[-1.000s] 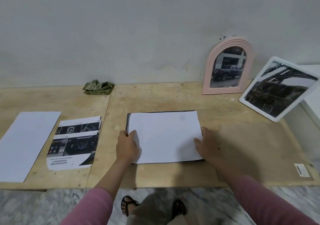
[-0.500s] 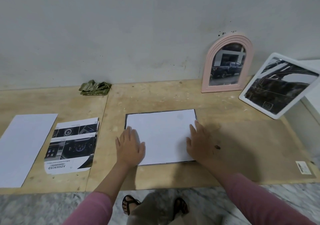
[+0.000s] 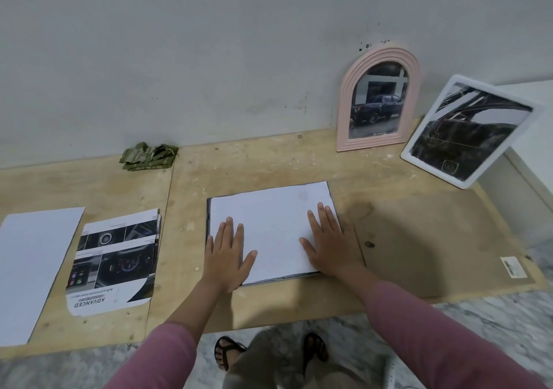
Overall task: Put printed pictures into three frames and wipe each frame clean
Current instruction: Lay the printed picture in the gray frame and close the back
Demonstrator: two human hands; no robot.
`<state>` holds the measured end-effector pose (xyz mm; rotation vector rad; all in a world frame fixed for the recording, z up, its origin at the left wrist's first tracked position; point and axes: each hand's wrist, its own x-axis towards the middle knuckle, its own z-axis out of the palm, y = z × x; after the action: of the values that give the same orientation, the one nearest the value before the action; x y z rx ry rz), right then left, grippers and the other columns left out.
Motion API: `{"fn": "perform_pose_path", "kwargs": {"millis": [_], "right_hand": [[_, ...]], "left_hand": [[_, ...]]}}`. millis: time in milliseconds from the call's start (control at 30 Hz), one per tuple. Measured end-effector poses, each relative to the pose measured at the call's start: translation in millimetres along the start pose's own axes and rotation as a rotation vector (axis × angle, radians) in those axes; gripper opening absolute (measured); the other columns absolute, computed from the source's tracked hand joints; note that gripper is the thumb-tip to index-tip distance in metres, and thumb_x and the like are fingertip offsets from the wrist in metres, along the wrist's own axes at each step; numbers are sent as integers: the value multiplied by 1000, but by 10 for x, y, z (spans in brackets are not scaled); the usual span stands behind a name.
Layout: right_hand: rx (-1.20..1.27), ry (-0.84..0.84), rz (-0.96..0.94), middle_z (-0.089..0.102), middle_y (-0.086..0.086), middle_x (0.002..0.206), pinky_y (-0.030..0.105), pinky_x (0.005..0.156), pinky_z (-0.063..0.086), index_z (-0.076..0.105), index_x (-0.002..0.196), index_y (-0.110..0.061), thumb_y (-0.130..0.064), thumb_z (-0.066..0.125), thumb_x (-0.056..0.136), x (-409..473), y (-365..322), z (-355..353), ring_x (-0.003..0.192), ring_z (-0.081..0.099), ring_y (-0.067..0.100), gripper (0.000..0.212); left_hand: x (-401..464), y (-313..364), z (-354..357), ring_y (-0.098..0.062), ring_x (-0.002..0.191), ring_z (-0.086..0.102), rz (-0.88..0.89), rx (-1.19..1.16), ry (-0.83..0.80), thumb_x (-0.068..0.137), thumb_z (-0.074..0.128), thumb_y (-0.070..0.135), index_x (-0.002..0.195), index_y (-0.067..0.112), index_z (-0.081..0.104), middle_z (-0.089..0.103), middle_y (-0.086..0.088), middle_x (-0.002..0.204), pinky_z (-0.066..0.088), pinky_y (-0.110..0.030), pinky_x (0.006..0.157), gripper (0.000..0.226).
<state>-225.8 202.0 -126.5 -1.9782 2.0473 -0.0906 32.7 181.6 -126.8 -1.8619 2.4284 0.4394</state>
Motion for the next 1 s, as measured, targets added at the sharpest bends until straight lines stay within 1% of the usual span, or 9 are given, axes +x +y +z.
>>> {"fn": "perform_pose_path", "kwargs": {"millis": [133,267,367,500,633,733,800,900,1000], "right_hand": [[17,-22,-16,-10,3,159,48,115,4,7,151,-22,-65,2,76,-4,24,-60,146,-10,18,87],[-33,61,-76,7,9,159,51,109,3,23,149,-21,-67,18,79,-63,114,-91,147,8,27,84],[-49,-29,-48,-7,6,160,60,110,6,10,151,-26,-70,10,76,-117,182,-52,147,-6,23,86],[-17,-64,-35,-16,1,158,59,112,0,1,151,-28,-71,2,75,-123,203,-55,146,-15,18,87],[139,59,-39,7,5,159,59,111,8,17,150,-21,-70,10,82,-201,286,-111,147,6,22,84],[181,223,30,42,20,144,57,102,32,46,137,-9,-53,27,90,-297,462,-184,133,40,36,68],[189,264,132,53,24,131,54,97,40,55,127,-4,-43,34,87,-341,692,-278,120,51,42,60],[145,301,297,59,24,102,49,77,50,58,111,-2,-37,41,79,-424,1178,-482,88,59,43,50],[76,238,544,53,21,110,48,87,44,52,112,-5,-32,49,80,-548,1646,-737,98,51,41,42]], "left_hand": [[9,-44,-101,-19,146,-19,29,-84,-72,78,10,70,154,20,1,-16,-4,160,-6,-47,116,91],[-57,-196,-171,-20,145,-17,149,28,-24,83,18,69,154,18,5,-12,-6,160,-5,-49,114,88],[-117,-266,-113,-25,146,-7,164,115,-8,89,9,68,154,17,10,-4,-8,160,-2,-54,112,83],[-133,-241,-120,-29,147,6,164,131,10,93,9,65,153,16,12,2,-8,160,4,-62,109,77],[-135,-15,-252,-24,149,-1,108,40,88,91,17,64,154,16,7,-4,-4,161,-7,-57,111,80],[-74,492,-369,-34,142,25,90,-184,221,89,31,54,145,7,36,25,-16,155,16,-59,112,73],[-8,959,-384,-37,131,42,137,-315,283,89,39,46,132,3,52,43,-21,144,35,-49,105,62],[78,1689,-339,-33,119,50,129,-460,121,85,43,39,122,4,57,51,-17,129,45,-37,91,52],[136,2278,-326,-30,97,56,-19,-697,-91,87,52,29,104,3,58,57,-14,106,44,-33,78,32]]}}
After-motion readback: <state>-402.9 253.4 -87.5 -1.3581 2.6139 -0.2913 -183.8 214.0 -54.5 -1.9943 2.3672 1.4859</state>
